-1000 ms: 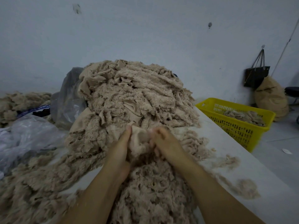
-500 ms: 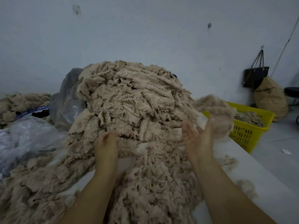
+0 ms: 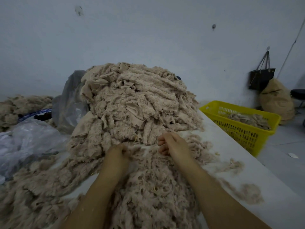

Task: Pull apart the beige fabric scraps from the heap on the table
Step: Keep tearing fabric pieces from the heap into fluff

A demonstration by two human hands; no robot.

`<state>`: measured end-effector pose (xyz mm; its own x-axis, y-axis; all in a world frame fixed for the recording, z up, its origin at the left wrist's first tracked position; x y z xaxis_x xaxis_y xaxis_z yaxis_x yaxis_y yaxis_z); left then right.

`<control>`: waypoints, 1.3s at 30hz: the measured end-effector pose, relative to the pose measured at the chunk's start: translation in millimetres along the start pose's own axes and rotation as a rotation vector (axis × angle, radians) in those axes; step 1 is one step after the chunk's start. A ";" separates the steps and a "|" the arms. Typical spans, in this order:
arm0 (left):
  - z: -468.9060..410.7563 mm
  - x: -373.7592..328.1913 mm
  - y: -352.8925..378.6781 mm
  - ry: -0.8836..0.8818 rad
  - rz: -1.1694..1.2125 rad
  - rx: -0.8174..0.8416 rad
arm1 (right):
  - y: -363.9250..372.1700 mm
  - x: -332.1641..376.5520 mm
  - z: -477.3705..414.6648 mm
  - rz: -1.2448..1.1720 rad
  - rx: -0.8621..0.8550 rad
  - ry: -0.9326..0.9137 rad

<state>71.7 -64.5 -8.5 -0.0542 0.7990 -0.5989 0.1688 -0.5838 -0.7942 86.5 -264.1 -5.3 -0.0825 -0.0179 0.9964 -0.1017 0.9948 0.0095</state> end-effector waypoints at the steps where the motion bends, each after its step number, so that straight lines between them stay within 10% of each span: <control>1: 4.3 -5.0 -1.2 0.031 0.132 -0.025 | 2.6 -0.3 0.6 0.053 0.038 -0.017; 7: 25.4 -35.2 8.7 0.107 1.128 0.381 | 27.7 5.8 14.2 0.443 0.362 -0.239; 21: 22.5 -33.4 11.9 0.111 1.007 0.203 | 20.6 11.7 8.3 0.040 0.155 -0.139; 27: 19.9 -29.6 12.2 0.130 0.799 0.128 | 27.0 5.2 12.3 0.321 0.264 -0.087; 39: 23.3 -34.0 8.0 0.281 0.372 0.014 | 20.6 6.5 13.1 0.117 0.087 -0.044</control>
<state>52.0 -99.7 3.1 0.2763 0.5417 -0.7939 0.1129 -0.8386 -0.5329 71.0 -245.1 0.3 -0.1424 0.0911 0.9856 -0.1742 0.9779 -0.1156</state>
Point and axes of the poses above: each hand's wrist, its own z-axis away from the middle knuckle, its own y-axis out of the palm, x = y × z, the point moved 3 cm from there along -z, towards the middle knuckle, and after that the axes turned 6 degrees about x, right-handed, at the moved point
